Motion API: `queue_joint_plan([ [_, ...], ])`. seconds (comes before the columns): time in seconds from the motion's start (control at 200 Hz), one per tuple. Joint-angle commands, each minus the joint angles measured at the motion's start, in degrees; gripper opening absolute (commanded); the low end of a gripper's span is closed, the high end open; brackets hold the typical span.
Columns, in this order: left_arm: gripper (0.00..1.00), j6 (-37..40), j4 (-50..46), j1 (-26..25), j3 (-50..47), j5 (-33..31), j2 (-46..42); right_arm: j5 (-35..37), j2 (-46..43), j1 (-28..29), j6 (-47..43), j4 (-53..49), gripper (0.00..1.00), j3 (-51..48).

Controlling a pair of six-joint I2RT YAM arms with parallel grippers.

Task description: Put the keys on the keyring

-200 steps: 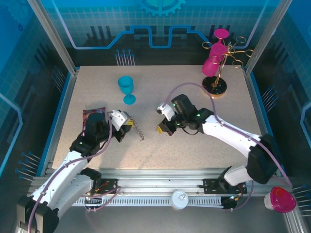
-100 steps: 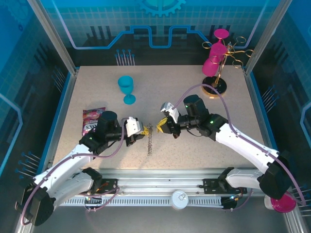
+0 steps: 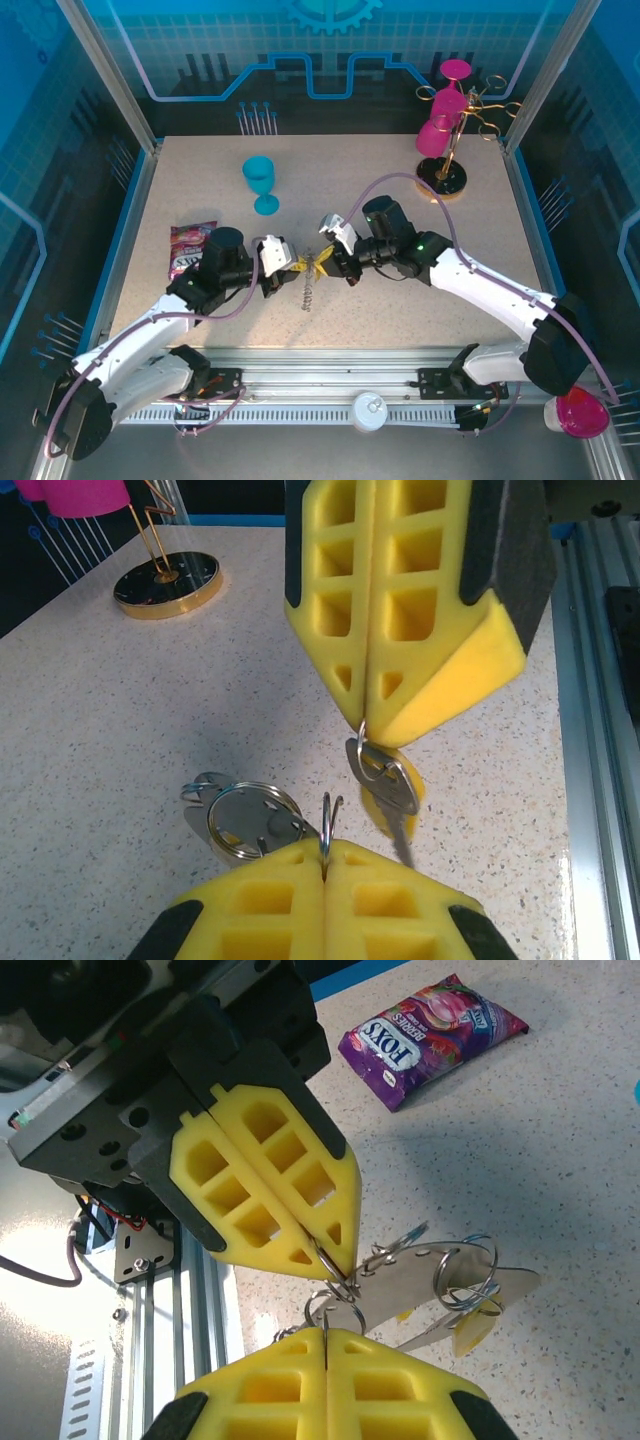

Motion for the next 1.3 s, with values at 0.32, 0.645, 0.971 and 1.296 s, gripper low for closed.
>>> queue_joint_plan([
  [0.32,0.0,-2.4,2.3,-0.5,0.4,1.4,0.5,0.3,2.2,1.3,1.0,2.5,0.0,3.0],
  [0.645,0.0,-3.3,2.5,-0.5,0.6,3.4,0.3,4.6,3.3,1.4,1.1,1.2,0.0,3.6],
  [0.971,0.0,-2.9,3.0,-0.5,0.4,4.8,0.1,10.1,3.6,1.2,2.8,-0.4,0.0,4.3],
  [1.296,0.0,-1.4,3.4,-0.5,0.1,3.8,-0.6,9.6,4.6,1.2,4.2,-1.2,0.0,5.4],
])
